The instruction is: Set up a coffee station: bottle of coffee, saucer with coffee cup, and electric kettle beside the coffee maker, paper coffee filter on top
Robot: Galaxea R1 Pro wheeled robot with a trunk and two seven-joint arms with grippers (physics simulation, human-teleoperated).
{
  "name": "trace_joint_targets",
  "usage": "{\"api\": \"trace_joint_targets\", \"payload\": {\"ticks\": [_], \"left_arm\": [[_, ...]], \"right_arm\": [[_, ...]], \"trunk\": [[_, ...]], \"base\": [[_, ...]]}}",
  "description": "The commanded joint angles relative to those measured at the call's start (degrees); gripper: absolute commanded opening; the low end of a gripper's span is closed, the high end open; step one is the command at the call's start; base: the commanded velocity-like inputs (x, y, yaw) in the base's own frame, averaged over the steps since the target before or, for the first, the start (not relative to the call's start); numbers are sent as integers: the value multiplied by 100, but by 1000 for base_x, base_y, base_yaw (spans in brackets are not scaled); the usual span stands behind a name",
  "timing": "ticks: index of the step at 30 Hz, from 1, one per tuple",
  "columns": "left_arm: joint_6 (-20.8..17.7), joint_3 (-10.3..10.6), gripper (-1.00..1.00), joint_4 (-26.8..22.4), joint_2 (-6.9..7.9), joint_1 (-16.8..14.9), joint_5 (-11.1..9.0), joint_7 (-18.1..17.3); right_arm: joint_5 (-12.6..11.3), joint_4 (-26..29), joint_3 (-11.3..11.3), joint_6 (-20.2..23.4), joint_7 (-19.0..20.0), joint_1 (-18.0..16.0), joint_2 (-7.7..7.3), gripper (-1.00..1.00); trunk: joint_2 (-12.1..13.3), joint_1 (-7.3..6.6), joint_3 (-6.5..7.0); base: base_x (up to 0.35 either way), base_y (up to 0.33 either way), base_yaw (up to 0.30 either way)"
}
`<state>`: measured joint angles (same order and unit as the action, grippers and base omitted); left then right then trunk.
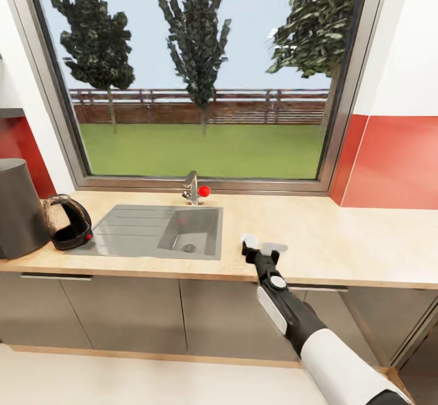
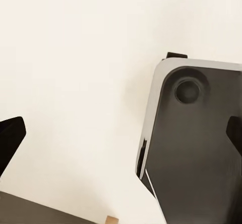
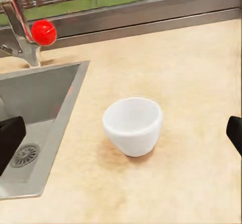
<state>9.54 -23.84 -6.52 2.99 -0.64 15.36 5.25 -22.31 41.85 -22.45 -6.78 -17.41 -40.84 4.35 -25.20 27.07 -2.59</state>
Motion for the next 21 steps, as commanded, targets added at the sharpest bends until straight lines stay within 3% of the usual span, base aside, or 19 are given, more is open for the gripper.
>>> {"api": "trace_joint_targets", "payload": {"ticks": [1,6,7,13,17,21], "left_arm": [[27,-35,100,10,3,-7,58,20],[20,-23,100,12,-12,-6,70,20],[6,-5,100,21,-14,-3,82,18],[-73,9,100,112,22,31,83,65],[-93,29,100,122,20,36,82,68],[-109,43,100,119,9,37,76,73]], "right_arm": [[-63,-3,7,188,-35,-121,-30,100],[-63,-2,77,1159,-46,-601,-124,100],[-63,-5,93,1545,-50,-732,-201,100],[-62,-10,108,2855,-93,-994,-285,100],[-74,-6,130,3195,-110,-1107,-354,100],[-72,-10,161,3293,-114,-1136,-407,100]], "trunk": [[-12,3,-13],[-12,3,-13],[-12,3,-13],[-12,3,-13],[-12,3,-13],[-12,3,-13]], "base": [[0,0,0],[0,0,0],[0,0,0],[0,0,0],[55,0,0],[322,0,0]]}}
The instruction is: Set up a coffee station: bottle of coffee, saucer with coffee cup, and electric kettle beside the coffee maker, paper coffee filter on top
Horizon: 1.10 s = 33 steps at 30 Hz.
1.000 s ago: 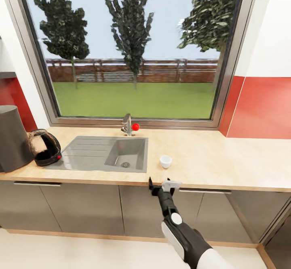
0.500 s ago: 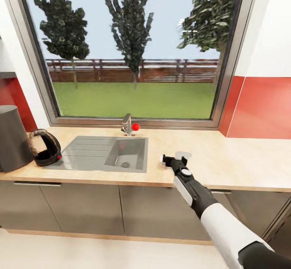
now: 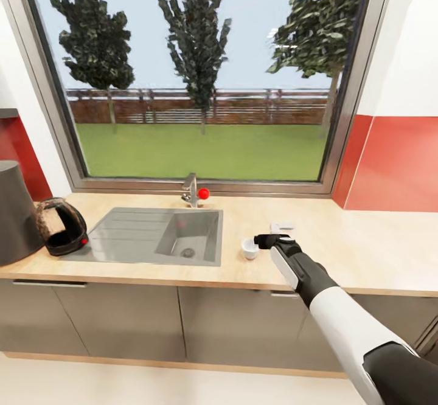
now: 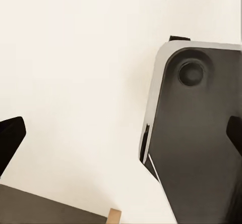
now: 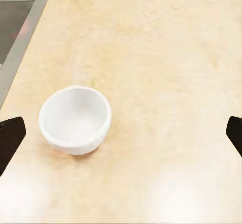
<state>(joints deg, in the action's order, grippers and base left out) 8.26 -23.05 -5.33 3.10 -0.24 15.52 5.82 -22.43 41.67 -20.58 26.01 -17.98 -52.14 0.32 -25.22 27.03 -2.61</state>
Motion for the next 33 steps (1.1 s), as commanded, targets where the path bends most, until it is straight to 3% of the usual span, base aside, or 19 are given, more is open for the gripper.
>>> {"api": "trace_joint_targets", "payload": {"ticks": [1,12,33], "left_arm": [[18,-35,100,2,-2,-2,59,15],[17,-41,100,4,5,-3,57,23],[17,-50,100,63,23,-2,48,24]], "right_arm": [[-60,7,-25,15,-56,-7,-5,100],[-68,-55,-34,18,-56,-7,2,100],[-90,-906,-49,0,-40,-7,44,100]], "trunk": [[-11,7,-11],[-11,7,-11],[-11,7,-11]], "base": [[333,0,0],[306,0,0],[40,5,0]]}}
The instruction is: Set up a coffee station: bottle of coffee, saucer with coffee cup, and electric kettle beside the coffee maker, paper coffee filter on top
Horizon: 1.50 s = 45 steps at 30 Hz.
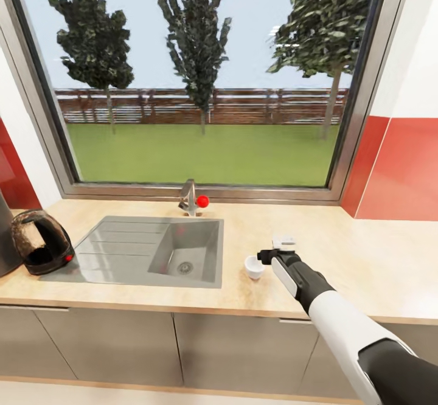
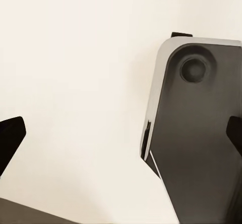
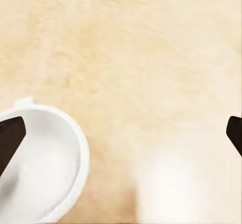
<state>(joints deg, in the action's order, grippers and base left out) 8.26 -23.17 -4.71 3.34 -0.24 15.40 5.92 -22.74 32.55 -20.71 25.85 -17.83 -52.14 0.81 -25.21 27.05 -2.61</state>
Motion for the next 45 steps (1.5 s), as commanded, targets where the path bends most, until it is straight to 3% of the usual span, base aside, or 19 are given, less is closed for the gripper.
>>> {"api": "trace_joint_targets", "payload": {"ticks": [1,26,34,45], "left_arm": [[18,-39,100,1,-1,-3,60,15],[18,-40,100,12,0,-3,59,23],[18,-41,100,21,1,-3,59,23],[18,-48,100,30,8,-3,59,23]], "right_arm": [[-60,-6,-37,17,-55,-7,-2,100],[-64,-471,-47,16,-36,11,32,100],[-72,-773,-55,-3,-20,11,159,100],[-73,-801,-55,-10,-18,11,194,100]], "trunk": [[-11,5,-11],[-11,5,-11],[-11,5,-11],[-11,5,-11]], "base": [[158,39,0],[37,9,0],[0,0,0],[0,44,0]]}}
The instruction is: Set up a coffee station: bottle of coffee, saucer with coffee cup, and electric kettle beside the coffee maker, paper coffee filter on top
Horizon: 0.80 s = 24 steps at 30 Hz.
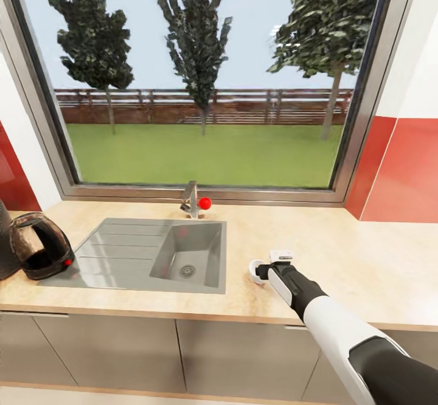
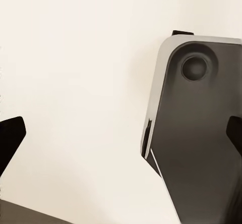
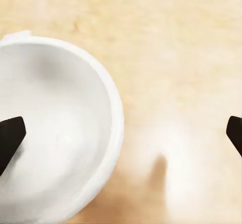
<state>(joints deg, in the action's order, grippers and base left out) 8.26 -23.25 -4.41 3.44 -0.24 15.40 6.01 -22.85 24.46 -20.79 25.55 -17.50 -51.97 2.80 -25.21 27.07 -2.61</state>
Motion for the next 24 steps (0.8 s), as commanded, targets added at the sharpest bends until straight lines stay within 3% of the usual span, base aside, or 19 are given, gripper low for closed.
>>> {"api": "trace_joint_targets", "payload": {"ticks": [1,24], "left_arm": [[18,-39,100,1,-1,-3,60,14],[18,-32,100,-4,-3,-3,60,14]], "right_arm": [[-62,7,-46,20,-51,-6,-2,100],[-62,-79,-39,12,-43,-6,-7,100]], "trunk": [[-12,4,-12],[-12,4,-12]], "base": [[0,65,0],[0,6,0]]}}
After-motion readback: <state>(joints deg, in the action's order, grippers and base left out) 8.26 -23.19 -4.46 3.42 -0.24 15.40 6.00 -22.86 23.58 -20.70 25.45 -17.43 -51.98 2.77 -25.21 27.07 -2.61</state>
